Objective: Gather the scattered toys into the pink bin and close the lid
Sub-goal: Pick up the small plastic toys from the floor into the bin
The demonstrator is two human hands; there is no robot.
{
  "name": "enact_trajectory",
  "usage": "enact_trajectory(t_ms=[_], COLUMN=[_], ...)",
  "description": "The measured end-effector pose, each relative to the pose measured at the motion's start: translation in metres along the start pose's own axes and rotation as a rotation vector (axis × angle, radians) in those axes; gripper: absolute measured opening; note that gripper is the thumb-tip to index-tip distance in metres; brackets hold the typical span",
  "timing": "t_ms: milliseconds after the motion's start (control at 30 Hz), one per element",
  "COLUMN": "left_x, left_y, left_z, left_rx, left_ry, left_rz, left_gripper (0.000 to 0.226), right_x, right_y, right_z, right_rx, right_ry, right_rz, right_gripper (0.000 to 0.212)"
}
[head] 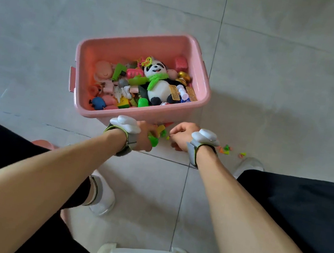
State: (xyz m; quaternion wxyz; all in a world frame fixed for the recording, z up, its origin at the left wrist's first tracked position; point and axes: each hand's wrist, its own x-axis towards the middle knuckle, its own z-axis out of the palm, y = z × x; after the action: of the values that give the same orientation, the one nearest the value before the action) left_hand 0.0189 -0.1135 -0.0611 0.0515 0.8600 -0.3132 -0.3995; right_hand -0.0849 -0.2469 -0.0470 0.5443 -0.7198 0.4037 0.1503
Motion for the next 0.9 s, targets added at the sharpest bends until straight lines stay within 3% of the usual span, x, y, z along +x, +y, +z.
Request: enact_trajectory(t_ms=[67,200,333,467,567,767,900], left_x=[-0.02,-0.036,-0.045,-0.038,-0.025,-0.001,0.014], left_y=[0.002,0.0,-0.008,-0.02,-0.037,-0.053,-0.055], left_z=[-0.023,-0.061,-0.096,-0.114,-0.119,-0.106,-0.101], left_rx=[0.067,0.008,0.01,-0.174,-0.32,-0.538,-0.523], left_ry=[0.027,0.057,0.105,0.105,0.108,0.135,0.167], left_rz=[0.012,0.03,0.069,0.008,-0.064,-0.236,-0.258], left_gripper=[0.042,0.044,0.044,0.049,0.046,0.046,0.041], right_x=[-0.01,-0.012,-0.014,-0.01,0.005,0.038,0.056], right_y=[-0.023,-0.064,-0.091,-0.117,-0.133,-0.13,-0.129], right_z=[-0.009,-0.025,-0.021,-0.013,-0.001,0.017,0.015], right_rx=[-0.07,-0.22,-0.295,-0.318,-0.322,-0.419,-0.392], right_ry=[0.016,-0.122,-0.054,-0.033,-0.086,-0.051,-0.014], right_rz=[-0.064,-0.1,-0.206,-0.278,-0.271,-0.213,-0.181], right_gripper=[0.027,0.028,0.014,0.007,0.028,0.018,0.01])
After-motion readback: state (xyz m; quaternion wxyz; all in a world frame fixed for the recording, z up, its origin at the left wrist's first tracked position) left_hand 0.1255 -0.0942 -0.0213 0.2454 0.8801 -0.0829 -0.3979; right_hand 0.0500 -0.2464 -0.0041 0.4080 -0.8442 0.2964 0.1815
